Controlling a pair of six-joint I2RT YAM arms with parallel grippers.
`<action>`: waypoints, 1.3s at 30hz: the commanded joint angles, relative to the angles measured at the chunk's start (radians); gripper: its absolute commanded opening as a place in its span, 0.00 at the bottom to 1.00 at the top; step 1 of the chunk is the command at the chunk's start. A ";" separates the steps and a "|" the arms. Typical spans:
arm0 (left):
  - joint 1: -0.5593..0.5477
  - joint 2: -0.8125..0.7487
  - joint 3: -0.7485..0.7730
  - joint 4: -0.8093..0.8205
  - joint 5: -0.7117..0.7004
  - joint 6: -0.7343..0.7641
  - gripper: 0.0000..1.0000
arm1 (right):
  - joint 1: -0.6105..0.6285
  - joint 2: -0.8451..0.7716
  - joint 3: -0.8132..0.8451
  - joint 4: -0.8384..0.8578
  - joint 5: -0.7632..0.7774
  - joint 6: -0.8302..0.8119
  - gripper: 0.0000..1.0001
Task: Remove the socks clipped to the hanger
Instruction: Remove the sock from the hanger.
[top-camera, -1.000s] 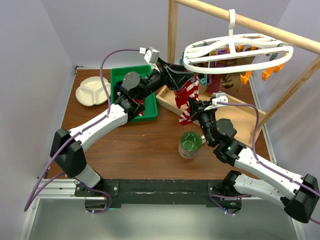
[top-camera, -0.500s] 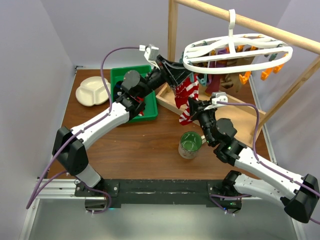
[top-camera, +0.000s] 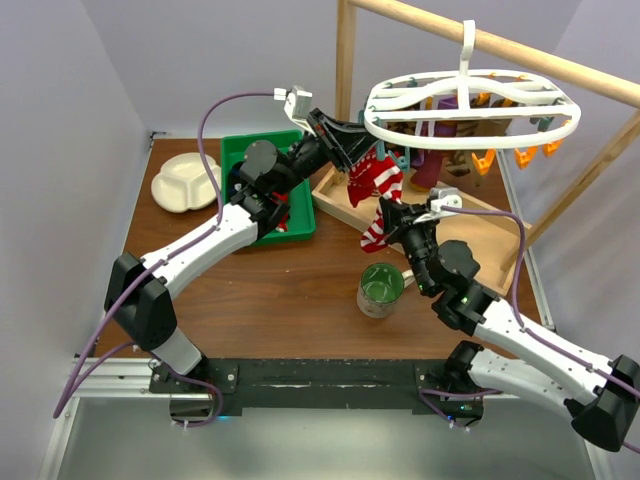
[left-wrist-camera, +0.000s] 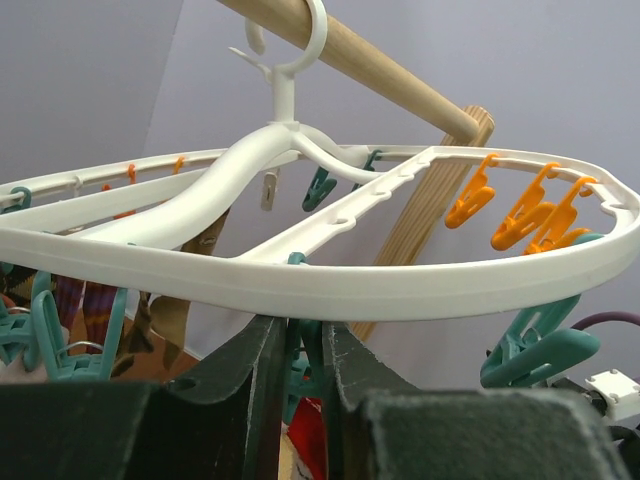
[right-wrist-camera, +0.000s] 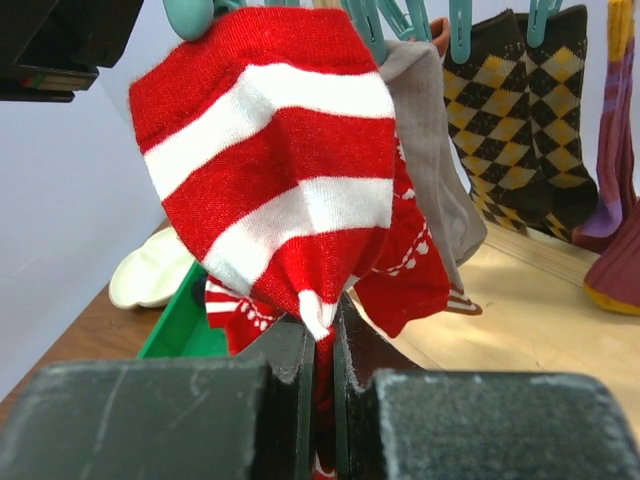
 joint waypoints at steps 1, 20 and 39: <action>0.000 -0.004 0.038 0.023 0.018 0.016 0.00 | -0.002 -0.026 -0.019 0.010 0.004 0.025 0.00; -0.002 -0.043 -0.023 0.027 0.033 0.025 0.49 | -0.002 -0.052 -0.049 -0.008 -0.006 0.046 0.00; -0.034 -0.243 -0.241 -0.131 -0.055 0.099 0.66 | -0.002 -0.009 -0.030 0.002 -0.079 0.048 0.00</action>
